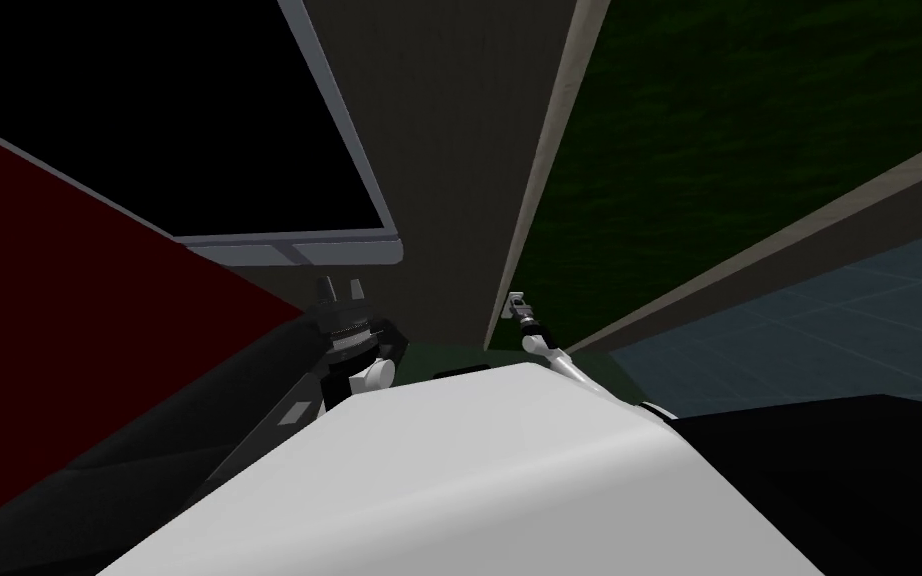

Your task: Pull the door open

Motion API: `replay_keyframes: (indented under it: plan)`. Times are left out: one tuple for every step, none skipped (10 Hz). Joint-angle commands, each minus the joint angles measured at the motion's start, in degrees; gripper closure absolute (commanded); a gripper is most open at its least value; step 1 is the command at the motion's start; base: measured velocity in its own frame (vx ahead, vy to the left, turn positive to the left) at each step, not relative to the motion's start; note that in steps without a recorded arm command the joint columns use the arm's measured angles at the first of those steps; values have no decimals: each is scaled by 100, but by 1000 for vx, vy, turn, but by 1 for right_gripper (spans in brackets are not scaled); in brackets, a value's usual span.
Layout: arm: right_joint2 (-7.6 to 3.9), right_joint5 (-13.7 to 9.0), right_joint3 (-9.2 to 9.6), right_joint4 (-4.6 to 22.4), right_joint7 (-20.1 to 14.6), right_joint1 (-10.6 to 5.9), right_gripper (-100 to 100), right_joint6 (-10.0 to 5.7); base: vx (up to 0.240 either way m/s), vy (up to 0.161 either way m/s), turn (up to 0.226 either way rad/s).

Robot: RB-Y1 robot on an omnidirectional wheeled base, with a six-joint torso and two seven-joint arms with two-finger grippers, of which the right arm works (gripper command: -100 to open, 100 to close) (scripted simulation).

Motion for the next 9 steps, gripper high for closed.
replay_keyframes:
  plan:
    - [-54, -1, 82, -47, -69, 47, 100, -26, -137, -63, 109]
    - [-111, -2, 129, -74, -121, 77, 100, -56, -172, -61, 106]
    - [-173, -4, 182, -104, -178, 110, 100, -88, -200, -66, 115]
    - [-239, -6, 237, -136, -238, 145, 100, -122, -211, -58, 122]
    - [-306, -8, 294, -169, -300, 180, 100, -157, -217, -25, 126]
    - [-373, -10, 350, -201, -362, 216, 100, -192, -230, -22, 120]
    - [-468, -13, 430, -247, -449, 266, 100, -242, -253, -68, 136]
    - [-551, -15, 500, -287, -524, 309, 100, -285, -236, -100, 169]
    - [-614, -17, 553, -318, -583, 343, 100, -318, -216, -72, 148]
